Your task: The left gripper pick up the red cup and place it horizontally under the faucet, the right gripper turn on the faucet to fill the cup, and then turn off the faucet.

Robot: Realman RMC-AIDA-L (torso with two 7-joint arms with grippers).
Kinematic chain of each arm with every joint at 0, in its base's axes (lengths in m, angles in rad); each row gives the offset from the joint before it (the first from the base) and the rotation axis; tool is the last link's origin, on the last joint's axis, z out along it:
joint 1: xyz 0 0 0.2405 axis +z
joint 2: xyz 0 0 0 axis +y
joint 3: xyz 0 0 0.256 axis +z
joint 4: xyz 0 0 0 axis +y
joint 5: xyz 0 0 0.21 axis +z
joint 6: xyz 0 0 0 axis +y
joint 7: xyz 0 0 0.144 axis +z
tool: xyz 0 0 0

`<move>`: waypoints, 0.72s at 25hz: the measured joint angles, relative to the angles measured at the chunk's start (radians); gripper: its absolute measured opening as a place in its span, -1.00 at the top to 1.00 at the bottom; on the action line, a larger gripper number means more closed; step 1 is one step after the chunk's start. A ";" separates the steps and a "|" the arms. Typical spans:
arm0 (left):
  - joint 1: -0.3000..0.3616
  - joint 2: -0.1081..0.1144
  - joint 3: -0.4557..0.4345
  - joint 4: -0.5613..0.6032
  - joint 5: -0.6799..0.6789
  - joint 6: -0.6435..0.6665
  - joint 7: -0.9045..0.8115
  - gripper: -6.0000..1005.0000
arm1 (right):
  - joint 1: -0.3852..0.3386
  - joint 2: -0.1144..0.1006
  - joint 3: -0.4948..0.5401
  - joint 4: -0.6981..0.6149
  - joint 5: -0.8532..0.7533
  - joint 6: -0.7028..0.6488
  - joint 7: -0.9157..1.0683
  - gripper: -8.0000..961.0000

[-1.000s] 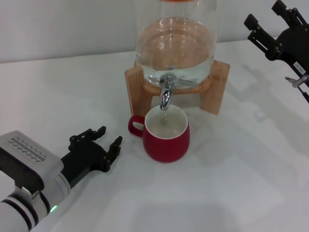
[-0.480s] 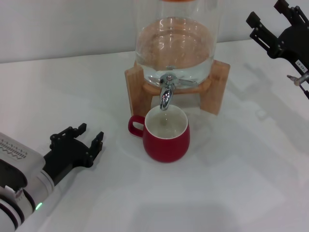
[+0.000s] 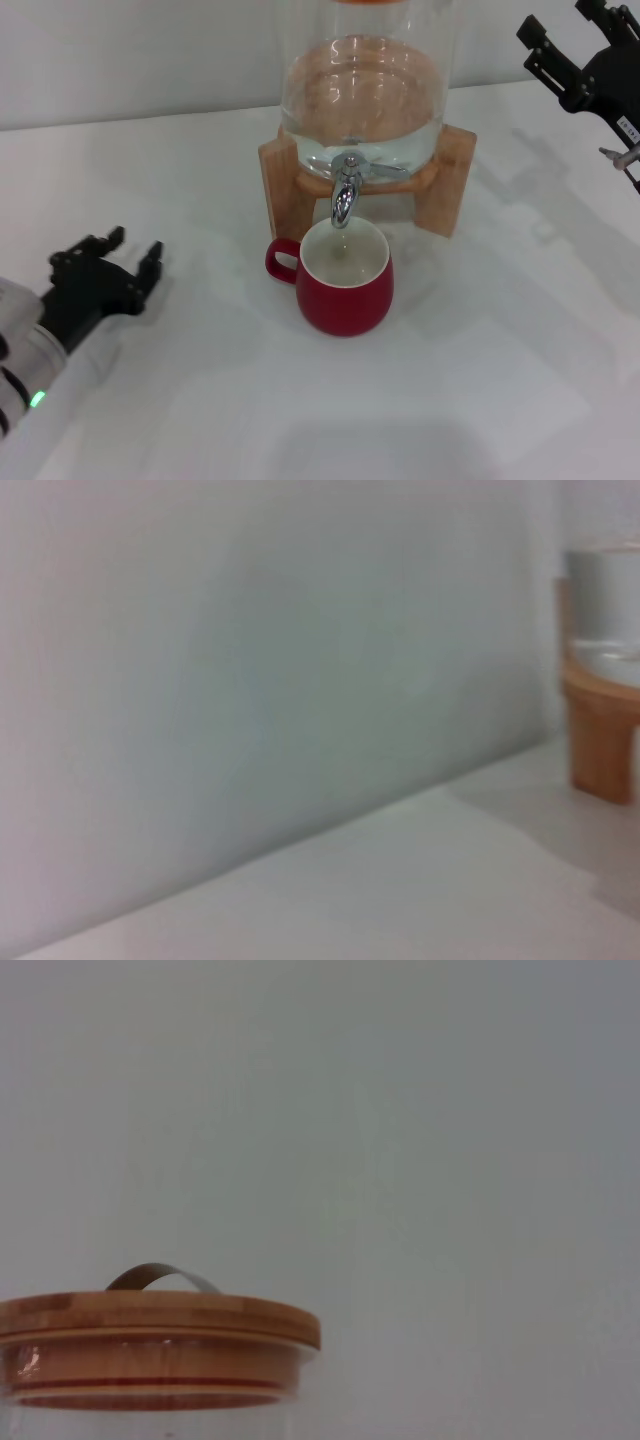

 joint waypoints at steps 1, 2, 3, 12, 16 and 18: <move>-0.001 0.000 -0.018 0.001 0.000 -0.002 0.001 0.04 | 0.001 0.001 0.005 0.000 0.000 0.000 0.000 -0.75; -0.001 0.000 -0.033 0.002 0.000 -0.003 0.004 0.04 | 0.001 0.002 0.010 0.000 0.001 0.000 0.000 -0.75; -0.001 0.000 -0.048 0.002 -0.001 -0.004 0.007 0.04 | 0.001 0.003 0.014 0.000 0.001 0.000 0.000 -0.75; -0.006 0.000 -0.197 0.048 -0.076 -0.099 0.018 0.04 | -0.018 0.008 0.050 0.000 0.002 0.007 0.002 -0.75; 0.015 0.000 -0.239 0.063 -0.105 -0.191 0.019 0.04 | -0.039 0.009 0.062 0.001 0.003 0.005 0.008 -0.75; 0.032 0.000 -0.268 0.073 -0.115 -0.263 0.020 0.04 | -0.046 0.010 0.067 0.001 0.002 0.002 0.011 -0.75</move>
